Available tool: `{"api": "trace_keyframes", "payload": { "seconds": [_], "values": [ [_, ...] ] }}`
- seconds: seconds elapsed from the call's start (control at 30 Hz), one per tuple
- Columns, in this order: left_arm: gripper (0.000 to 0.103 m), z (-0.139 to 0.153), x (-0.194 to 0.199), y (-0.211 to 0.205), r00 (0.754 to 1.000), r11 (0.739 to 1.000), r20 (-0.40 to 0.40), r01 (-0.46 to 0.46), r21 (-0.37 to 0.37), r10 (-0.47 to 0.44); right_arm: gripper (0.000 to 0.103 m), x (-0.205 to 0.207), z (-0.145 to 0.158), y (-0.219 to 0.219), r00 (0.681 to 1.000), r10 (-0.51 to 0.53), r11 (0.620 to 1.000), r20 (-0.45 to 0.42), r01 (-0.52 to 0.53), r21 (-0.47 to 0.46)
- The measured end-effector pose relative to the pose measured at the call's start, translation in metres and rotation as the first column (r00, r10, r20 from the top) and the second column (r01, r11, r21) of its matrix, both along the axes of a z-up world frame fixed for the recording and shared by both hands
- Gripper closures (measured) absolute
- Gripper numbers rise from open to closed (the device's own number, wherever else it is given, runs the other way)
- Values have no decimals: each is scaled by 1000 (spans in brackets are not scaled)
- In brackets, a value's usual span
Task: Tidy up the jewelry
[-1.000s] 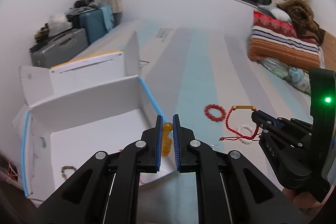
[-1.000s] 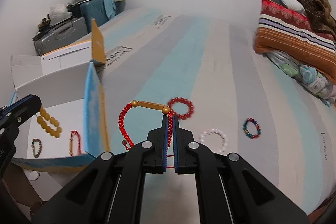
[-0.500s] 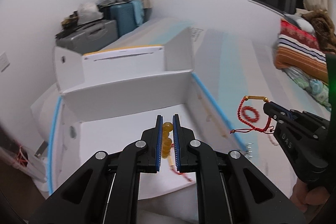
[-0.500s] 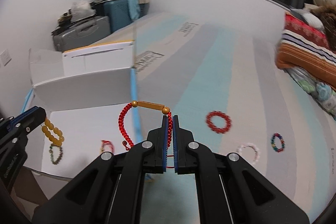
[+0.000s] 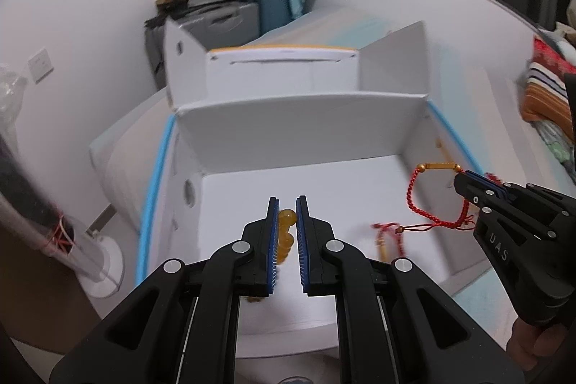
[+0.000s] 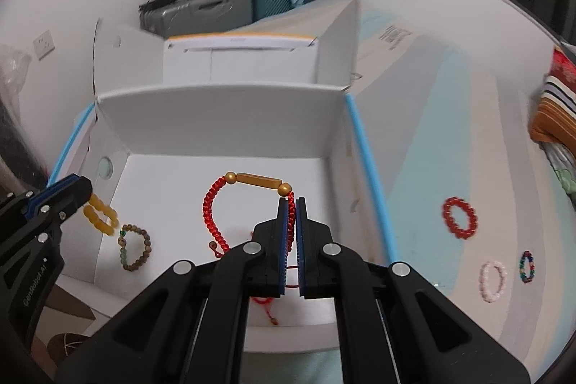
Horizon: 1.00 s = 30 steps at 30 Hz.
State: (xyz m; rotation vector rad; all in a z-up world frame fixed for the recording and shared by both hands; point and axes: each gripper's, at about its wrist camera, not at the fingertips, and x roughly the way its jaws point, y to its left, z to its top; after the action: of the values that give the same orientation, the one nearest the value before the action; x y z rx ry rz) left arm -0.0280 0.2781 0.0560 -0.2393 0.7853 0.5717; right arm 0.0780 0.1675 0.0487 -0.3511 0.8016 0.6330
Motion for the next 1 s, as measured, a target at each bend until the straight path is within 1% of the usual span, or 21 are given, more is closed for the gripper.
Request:
{"api": "trace_keyframes", "payload": {
  "seconds": [0.23,0.37,0.63,0.73,0.87,0.9,0.93,0.97,1.0],
  "values": [
    [94,-19,0,23,999,999,-37,-27,-41,25,100,9,-32,23,997,13,998,-71,-17,-55],
    [94,-31,5,31,998,997,-63,-33,-65,29,100,13,-43,28,996,8,997,-92,-16,-80],
    [94,-41,8,37,996,996,-80,-34,-80,28,100,17,-51,35,994,3,995,-105,-14,-98],
    [93,-43,9,37,996,996,-88,-36,-84,29,97,16,-53,36,994,6,995,-113,-18,-100],
    [91,-42,8,36,995,997,-92,-43,-69,37,96,16,-52,36,992,12,995,-127,-24,-93],
    [89,-41,8,36,995,997,-90,-42,-69,35,93,15,-51,36,992,14,995,-127,-26,-93],
    [85,-40,7,36,995,997,-89,-44,-68,38,87,15,-50,35,992,17,996,-128,-28,-89],
    [77,-39,6,35,995,997,-86,-47,-65,41,83,14,-50,35,992,20,996,-127,-31,-85],
    [73,-39,5,35,996,997,-82,-50,-59,45,74,13,-48,34,992,24,996,-124,-34,-78]
  ]
}}
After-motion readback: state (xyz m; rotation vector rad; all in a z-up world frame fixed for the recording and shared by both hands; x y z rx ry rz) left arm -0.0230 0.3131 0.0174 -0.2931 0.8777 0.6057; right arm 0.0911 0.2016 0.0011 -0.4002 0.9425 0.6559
